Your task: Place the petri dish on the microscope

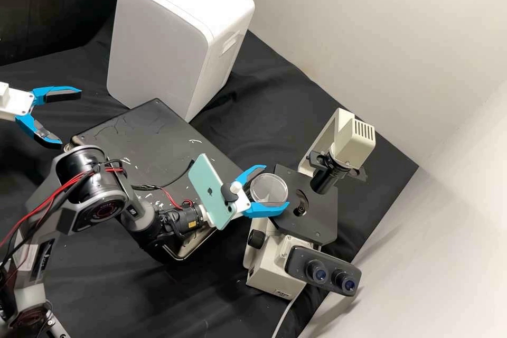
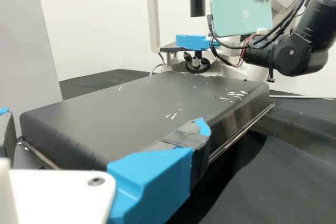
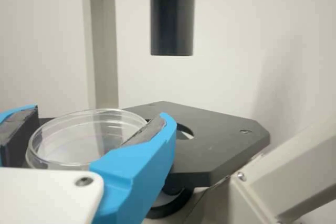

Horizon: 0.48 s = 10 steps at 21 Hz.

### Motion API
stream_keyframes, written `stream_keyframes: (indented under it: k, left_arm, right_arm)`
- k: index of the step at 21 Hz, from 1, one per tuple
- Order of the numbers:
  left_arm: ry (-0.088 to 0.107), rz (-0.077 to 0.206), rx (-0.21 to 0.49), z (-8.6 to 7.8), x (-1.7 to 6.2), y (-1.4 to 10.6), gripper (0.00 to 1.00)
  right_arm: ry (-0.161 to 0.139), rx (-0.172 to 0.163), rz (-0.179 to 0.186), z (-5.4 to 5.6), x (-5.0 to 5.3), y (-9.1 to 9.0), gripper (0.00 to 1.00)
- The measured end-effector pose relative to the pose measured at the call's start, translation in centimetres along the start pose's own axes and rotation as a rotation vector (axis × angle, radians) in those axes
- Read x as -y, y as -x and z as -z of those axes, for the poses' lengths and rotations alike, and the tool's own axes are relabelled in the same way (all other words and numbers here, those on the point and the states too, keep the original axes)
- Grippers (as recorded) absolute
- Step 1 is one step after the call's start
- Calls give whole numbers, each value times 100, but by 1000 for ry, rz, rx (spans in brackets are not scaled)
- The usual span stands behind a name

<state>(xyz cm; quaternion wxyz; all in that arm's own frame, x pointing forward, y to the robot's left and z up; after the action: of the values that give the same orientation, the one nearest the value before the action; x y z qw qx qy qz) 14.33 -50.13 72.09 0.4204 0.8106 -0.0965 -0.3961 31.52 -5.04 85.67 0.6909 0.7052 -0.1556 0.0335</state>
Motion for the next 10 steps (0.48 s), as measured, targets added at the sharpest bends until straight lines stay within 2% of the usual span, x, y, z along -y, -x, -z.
stream_keyframes:
  k: [6, 8, 10]
  left_arm:
    - [-1, 8, 7, -2, 10, -8, 100]
    - [-3, 4, 8, -1, 2, -16, 100]
    - [-4, 1, 8, 1, -5, -23, 100]
  right_arm:
    - [1, 15, -26, -87, -32, -131, 0]
    - [13, 29, -37, -137, -20, -194, 0]
    - [33, 23, -54, -154, -9, -289, 0]
